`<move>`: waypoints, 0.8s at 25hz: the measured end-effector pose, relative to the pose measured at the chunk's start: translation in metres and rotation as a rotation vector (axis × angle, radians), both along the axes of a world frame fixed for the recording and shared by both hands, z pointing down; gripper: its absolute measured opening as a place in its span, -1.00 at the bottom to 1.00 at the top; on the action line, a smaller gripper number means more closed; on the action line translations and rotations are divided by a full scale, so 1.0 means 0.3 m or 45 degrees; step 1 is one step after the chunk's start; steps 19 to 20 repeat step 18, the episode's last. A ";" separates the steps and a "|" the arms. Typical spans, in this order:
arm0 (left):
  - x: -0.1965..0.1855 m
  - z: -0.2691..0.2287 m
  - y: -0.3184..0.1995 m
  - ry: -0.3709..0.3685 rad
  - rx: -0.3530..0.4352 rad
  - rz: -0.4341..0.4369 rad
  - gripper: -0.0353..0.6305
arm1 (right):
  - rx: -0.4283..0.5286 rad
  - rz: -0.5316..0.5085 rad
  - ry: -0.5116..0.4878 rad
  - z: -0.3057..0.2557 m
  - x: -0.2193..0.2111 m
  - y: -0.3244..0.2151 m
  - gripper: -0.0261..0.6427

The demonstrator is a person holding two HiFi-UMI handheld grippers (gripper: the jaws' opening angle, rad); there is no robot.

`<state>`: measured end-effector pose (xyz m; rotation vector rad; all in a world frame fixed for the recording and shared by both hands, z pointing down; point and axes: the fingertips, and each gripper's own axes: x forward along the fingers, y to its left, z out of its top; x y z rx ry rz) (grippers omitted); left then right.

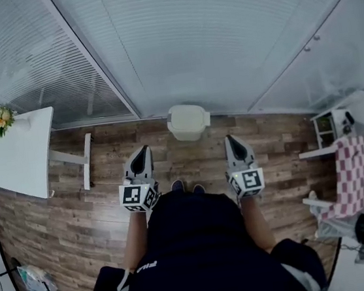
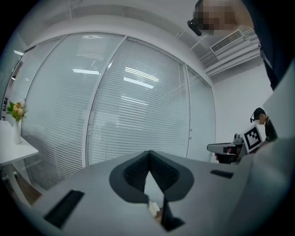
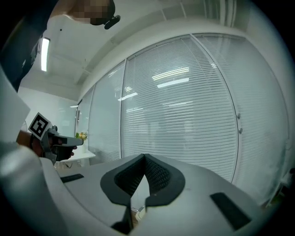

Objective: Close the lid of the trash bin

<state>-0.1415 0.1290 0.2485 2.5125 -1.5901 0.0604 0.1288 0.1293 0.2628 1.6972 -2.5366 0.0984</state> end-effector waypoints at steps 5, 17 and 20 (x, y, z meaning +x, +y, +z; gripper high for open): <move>-0.023 0.017 -0.036 -0.002 -0.033 0.019 -0.88 | 0.022 -0.017 -0.028 -0.036 -0.060 -0.015 -0.91; -0.024 0.023 -0.052 0.023 -0.040 0.036 -0.88 | -0.022 -0.038 -0.025 -0.024 -0.080 -0.039 -0.91; -0.026 0.025 -0.057 0.026 -0.041 0.033 -0.88 | -0.025 -0.040 -0.018 -0.024 -0.082 -0.046 -0.92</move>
